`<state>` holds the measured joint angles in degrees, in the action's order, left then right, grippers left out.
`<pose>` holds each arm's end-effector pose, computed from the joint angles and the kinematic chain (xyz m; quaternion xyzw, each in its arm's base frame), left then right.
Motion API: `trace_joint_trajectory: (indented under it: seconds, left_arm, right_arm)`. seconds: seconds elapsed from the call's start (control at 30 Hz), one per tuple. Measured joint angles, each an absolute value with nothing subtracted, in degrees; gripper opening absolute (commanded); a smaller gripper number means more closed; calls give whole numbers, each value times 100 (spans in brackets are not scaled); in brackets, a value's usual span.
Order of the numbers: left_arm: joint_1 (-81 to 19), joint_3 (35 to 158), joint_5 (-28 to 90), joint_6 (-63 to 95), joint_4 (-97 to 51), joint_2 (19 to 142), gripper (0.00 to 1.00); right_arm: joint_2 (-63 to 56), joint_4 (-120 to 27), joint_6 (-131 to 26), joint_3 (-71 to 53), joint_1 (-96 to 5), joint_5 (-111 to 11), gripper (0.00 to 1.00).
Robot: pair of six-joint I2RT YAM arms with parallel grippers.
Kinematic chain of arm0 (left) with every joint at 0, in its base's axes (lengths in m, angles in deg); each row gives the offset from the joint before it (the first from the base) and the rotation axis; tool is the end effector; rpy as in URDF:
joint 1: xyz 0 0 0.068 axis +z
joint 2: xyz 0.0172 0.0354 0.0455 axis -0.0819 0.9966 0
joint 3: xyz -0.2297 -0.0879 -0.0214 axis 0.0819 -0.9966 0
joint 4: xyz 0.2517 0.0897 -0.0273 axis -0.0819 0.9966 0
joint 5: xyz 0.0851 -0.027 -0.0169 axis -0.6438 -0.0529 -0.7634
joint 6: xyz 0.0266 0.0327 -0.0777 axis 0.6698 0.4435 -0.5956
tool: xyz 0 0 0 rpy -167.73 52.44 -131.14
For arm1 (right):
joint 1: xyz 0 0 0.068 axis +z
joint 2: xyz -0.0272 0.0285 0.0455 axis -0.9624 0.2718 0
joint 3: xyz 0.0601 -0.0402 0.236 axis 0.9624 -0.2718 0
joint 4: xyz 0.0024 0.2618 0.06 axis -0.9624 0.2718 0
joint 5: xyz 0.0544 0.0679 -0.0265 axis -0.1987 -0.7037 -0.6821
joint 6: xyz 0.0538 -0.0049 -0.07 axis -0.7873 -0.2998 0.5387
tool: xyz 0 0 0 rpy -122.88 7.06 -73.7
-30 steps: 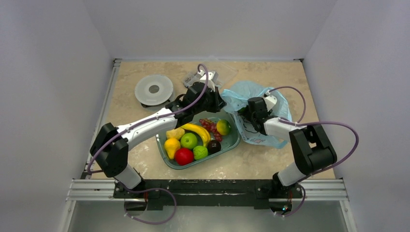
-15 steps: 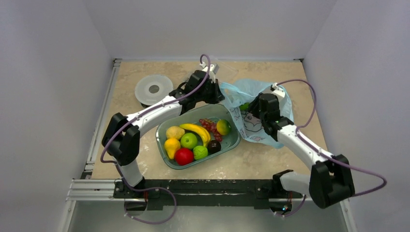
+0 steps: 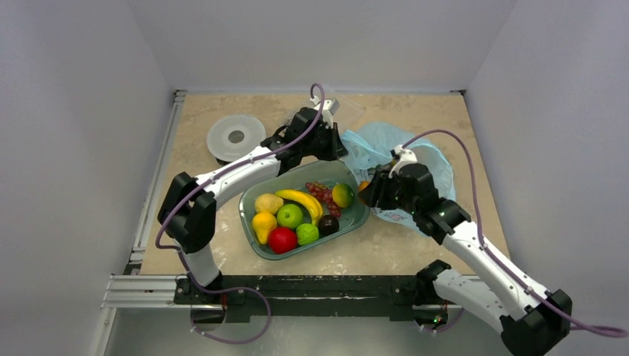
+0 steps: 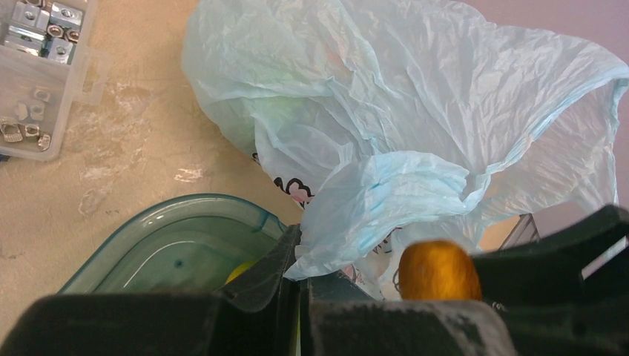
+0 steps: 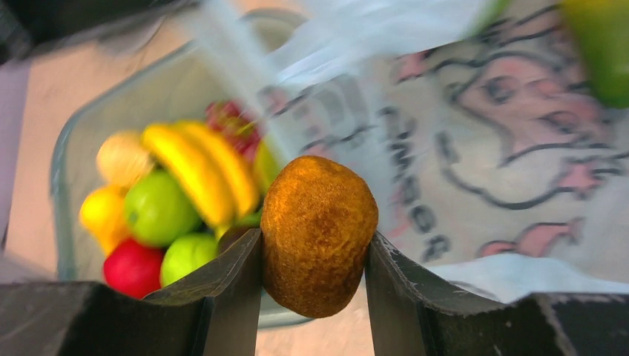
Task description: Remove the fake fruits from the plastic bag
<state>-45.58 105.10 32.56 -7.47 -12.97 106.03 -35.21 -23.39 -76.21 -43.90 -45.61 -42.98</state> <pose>0.3359 -0.3085 0.2433 0.0884 0.8515 -0.3719 0.3589 0.2222 0.1221 0.2331 0.0128 0.8758 0.2411 0.4180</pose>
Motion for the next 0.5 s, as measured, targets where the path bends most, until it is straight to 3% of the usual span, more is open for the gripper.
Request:
trace_joint_trajectory:
  seconds: [0.2, 0.33, 0.5]
  left_arm:
    - [-4558, 10510, 3310, -752, -1242, 10631, 0]
    - [-4558, 10510, 3310, -752, -1198, 10631, 0]
    - [-4558, 10510, 3310, -752, -1174, 10631, 0]
  right_arm:
    - [-3134, -2258, -7698, -4283, -2788, -3847, 0]
    - [-2518, -2149, -7779, -4027, -2482, -3150, 1]
    - [-2078, -2094, -7785, -4003, -2471, -2586, 25]
